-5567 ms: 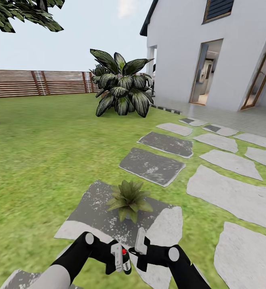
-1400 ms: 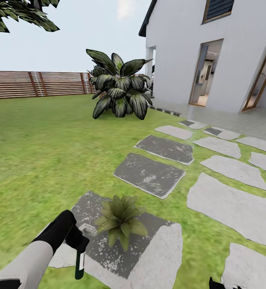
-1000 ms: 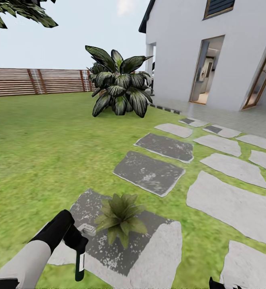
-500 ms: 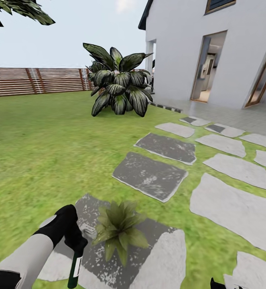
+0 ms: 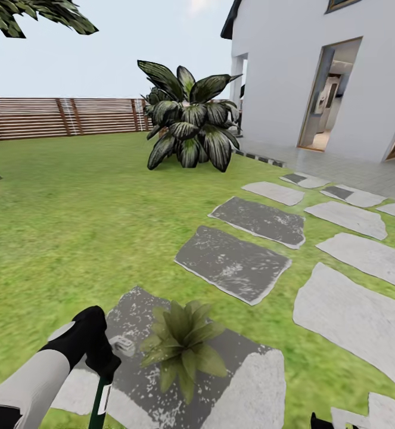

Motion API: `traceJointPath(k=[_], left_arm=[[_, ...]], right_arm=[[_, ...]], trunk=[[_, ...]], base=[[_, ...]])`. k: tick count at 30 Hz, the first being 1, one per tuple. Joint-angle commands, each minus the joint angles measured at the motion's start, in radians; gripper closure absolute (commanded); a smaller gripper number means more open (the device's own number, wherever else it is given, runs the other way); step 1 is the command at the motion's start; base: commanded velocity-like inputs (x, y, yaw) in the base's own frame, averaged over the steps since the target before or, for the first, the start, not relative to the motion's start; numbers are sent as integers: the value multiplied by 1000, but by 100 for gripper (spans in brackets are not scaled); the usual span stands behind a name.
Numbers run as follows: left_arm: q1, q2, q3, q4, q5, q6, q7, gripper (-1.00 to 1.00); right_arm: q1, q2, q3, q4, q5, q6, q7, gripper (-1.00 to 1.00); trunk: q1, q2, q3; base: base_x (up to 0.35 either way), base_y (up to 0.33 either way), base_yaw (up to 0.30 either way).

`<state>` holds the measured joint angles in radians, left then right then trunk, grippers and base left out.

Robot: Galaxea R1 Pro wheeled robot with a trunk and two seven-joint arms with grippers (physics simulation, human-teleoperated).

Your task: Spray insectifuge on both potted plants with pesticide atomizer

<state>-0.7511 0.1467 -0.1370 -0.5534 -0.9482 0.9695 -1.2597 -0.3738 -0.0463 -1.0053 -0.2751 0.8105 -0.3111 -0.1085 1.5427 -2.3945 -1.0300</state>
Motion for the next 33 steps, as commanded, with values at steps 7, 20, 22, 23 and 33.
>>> traceJointPath(k=[7,20,22,23,33], left_arm=[[-1,-1,-3,-5,-6,8,-11,100],[-1,-1,-1,-9,-7,8,-10,100],[-1,-2,-1,-12,-7,8,-10,100],[-1,-2,-1,-12,-7,8,-10,100],[-1,-3,0,-13,-7,8,-9,100]], right_arm=[[-2,-1,-8,2,10,-5,-4,-100],[-2,0,-7,3,11,-5,-5,-100],[-1,0,-7,4,11,-6,-5,-100],[-1,0,-7,4,12,-6,-5,-100],[-1,0,-7,4,12,-5,-5,-100]], trunk=[[0,0,-1],[0,0,-1],[0,0,-1],[0,0,-1],[0,0,-1]], base=[[-13,-267,17],[-125,-255,73],[-7,-271,268],[26,-272,273],[-38,-258,83]])
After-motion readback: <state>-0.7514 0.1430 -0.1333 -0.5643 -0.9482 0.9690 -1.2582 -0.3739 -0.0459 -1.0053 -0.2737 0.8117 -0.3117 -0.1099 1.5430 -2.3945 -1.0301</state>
